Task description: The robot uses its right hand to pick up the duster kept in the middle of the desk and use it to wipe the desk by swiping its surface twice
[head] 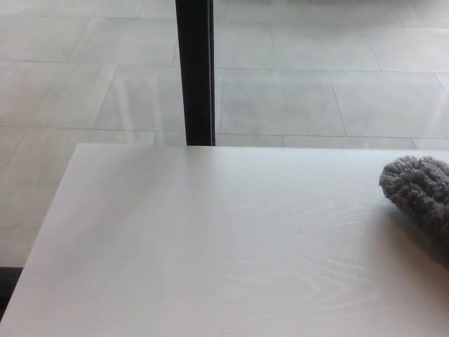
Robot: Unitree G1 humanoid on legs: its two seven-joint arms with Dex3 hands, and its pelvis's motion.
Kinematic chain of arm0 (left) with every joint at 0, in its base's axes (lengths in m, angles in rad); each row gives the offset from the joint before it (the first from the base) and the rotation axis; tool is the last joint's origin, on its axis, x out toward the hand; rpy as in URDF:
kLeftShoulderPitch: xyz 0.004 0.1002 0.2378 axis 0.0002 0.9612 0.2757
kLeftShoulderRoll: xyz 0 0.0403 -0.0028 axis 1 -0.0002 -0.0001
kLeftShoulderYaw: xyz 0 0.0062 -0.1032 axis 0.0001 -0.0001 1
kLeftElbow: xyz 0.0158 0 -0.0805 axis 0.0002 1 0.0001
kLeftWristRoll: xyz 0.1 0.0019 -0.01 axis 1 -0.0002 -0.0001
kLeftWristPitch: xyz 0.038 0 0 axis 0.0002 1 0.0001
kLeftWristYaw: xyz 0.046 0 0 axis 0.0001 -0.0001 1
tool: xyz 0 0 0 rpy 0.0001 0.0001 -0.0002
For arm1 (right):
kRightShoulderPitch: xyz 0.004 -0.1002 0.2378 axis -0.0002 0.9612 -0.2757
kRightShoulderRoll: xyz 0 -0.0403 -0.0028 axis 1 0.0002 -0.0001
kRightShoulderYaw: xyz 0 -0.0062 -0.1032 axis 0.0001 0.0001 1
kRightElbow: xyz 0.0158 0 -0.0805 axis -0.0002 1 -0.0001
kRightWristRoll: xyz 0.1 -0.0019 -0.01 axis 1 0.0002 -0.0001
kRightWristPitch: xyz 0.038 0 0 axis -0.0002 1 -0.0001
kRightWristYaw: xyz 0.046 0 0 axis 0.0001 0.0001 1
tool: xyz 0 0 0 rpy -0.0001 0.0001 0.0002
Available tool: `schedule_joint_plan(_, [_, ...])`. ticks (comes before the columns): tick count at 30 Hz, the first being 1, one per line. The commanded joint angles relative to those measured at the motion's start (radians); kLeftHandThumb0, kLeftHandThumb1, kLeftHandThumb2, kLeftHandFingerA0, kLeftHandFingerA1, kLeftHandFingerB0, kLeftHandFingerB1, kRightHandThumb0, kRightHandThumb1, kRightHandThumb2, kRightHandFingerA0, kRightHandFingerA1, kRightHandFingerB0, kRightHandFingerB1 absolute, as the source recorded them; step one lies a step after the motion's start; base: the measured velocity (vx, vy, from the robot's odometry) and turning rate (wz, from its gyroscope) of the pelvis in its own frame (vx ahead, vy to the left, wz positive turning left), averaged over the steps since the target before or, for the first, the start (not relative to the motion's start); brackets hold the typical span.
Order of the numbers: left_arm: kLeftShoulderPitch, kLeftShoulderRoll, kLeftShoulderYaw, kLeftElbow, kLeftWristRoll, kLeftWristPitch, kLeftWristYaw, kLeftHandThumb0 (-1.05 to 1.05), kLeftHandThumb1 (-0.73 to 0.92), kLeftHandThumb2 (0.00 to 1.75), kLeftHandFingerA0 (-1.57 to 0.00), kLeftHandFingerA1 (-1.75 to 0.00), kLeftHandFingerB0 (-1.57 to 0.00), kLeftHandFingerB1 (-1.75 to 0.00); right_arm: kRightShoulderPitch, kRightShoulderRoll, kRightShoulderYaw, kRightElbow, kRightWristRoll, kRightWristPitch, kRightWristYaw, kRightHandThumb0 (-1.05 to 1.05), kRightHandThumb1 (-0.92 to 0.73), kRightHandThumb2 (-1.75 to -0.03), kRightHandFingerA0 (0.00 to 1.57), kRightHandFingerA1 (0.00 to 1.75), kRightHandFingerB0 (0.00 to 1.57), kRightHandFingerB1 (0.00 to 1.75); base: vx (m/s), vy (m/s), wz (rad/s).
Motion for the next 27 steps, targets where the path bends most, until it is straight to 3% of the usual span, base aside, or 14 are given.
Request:
schedule_joint_plan(1, [0.048, -0.004, 0.004, 0.003, -0.004, -0.029, 0.007, -0.54, 0.80, 0.63, -0.55, -0.54, -0.46, -0.43, 0.285, 0.171, -0.573, -0.068, 0.414, -0.071, -0.052, -0.84, -0.63, -0.99, 0.39, 0.89, 0.12, 0.61, 0.00, 0.000, 0.00])
schedule_joint_plan(2, [0.044, -0.008, 0.005, -0.009, -0.009, -0.012, 0.012, -0.52, 0.80, 0.63, -0.55, -0.57, -0.47, -0.44, 0.275, 0.235, -0.643, 0.049, 0.521, -0.082, -0.064, -0.87, -0.76, -0.64, 0.59, 1.24, 0.10, 0.64, 0.00, 0.000, 0.00])
schedule_joint_plan(6, [0.035, 0.004, 0.007, -0.006, -0.011, -0.008, -0.001, -0.53, 0.81, 0.64, -0.53, -0.58, -0.46, -0.45, 0.263, 0.269, -0.639, 0.208, 0.525, -0.173, -0.083, -0.89, -0.62, -0.97, 0.45, 0.99, 0.07, 0.60, 0.00, 0.000, 0.00])
schedule_joint_plan(7, [0.026, 0.008, 0.016, -0.006, -0.021, 0.010, -0.006, -0.54, 0.80, 0.63, -0.53, -0.57, -0.45, -0.44, 0.214, 0.259, -0.668, 0.391, 0.558, -0.198, -0.085, -0.90, -0.59, -1.02, 0.63, 1.21, 0.04, 0.49, 0.00, 0.000, 0.00])
schedule_joint_plan(8, [0.025, 0.008, 0.016, -0.004, -0.021, 0.007, -0.005, -0.54, 0.80, 0.64, -0.53, -0.57, -0.46, -0.44, 0.199, 0.256, -0.680, 0.459, 0.567, -0.219, -0.084, -0.85, -0.70, -0.66, 0.73, 1.64, 0.00, 0.48, 0.00, 0.000, 0.00])
schedule_joint_plan(10, [0.023, 0.007, 0.024, 0.000, -0.028, 0.007, 0.003, -0.56, 0.77, 0.63, -0.56, -0.58, -0.46, -0.44, 0.177, 0.266, -0.735, 0.565, 0.621, -0.227, -0.047, -0.91, -0.57, -0.97, 1.14, 1.45, 0.00, 0.50, 0.00, 0.000, 0.00])
schedule_joint_plan(13, [0.018, 0.008, 0.036, 0.009, -0.034, 0.002, 0.029, -0.56, 0.76, 0.63, -0.57, -0.59, -0.47, -0.45, 0.152, 0.293, -0.812, 0.639, 0.706, -0.173, 0.037, -0.84, -0.67, -0.62, 0.85, 1.60, 0.00, 0.58, 0.00, 0.000, 0.00])
schedule_joint_plan(14, [0.015, 0.009, 0.042, 0.009, -0.039, 0.013, 0.039, -0.55, 0.76, 0.63, -0.58, -0.59, -0.47, -0.45, 0.153, 0.295, -0.825, 0.665, 0.713, -0.160, 0.049, -0.78, -0.70, -0.61, 0.26, 1.25, 0.00, 0.54, 0.00, 0.000, 0.00])
schedule_joint_plan(16, [0.016, 0.011, 0.043, 0.011, -0.039, 0.014, 0.047, -0.54, 0.75, 0.63, -0.61, -0.61, -0.48, -0.45, 0.150, 0.298, -0.840, 0.690, 0.715, -0.157, 0.045, -0.73, -0.71, -0.61, 0.31, 0.96, 0.00, 0.53, 0.00, 0.000, 0.00])
schedule_joint_plan(20, [0.019, 0.017, 0.022, 0.020, -0.010, 0.008, 0.092, -0.53, 0.76, 0.63, -0.63, -0.58, -0.47, -0.44, 0.134, 0.307, -0.870, 0.748, 0.718, -0.147, 0.030, -0.74, -0.68, -0.60, 0.36, 1.00, 0.01, 0.61, 0.00, 0.000, 0.00])
schedule_joint_plan(22, [0.018, 0.018, 0.022, 0.021, -0.008, 0.012, 0.103, -0.52, 0.76, 0.62, -0.65, -0.59, -0.47, -0.44, 0.136, 0.307, -0.844, 0.756, 0.679, -0.159, 0.015, -0.79, -0.54, -0.92, 0.61, 1.02, 0.02, 0.60, 0.00, 0.000, 0.00])
schedule_joint_plan(23, [0.022, 0.016, 0.016, 0.024, -0.001, -0.001, 0.106, -0.54, 0.76, 0.62, -0.66, -0.59, -0.45, -0.43, 0.135, 0.312, -0.836, 0.750, 0.669, -0.161, 0.023, -0.74, -0.68, -0.61, 0.62, 1.15, 0.08, 0.70, 0.00, 0.000, 0.00])
schedule_joint_plan(24, [0.019, 0.012, 0.031, 0.028, -0.016, 0.004, 0.110, -0.54, 0.73, 0.62, -0.68, -0.64, -0.47, -0.45, 0.135, 0.318, -0.830, 0.747, 0.662, -0.163, 0.040, -0.73, -0.51, -0.89, 0.64, 0.99, 0.12, 0.63, 0.00, 0.000, 0.00])
schedule_joint_plan(27, [0.020, 0.016, 0.017, 0.025, -0.002, 0.005, 0.120, -0.57, 0.75, 0.63, -0.67, -0.63, -0.49, -0.45, 0.133, 0.334, -0.810, 0.747, 0.639, -0.188, 0.054, -0.66, -0.62, -0.59, 0.62, 1.00, 0.23, 0.67, 0.00, 0.000, 0.00])
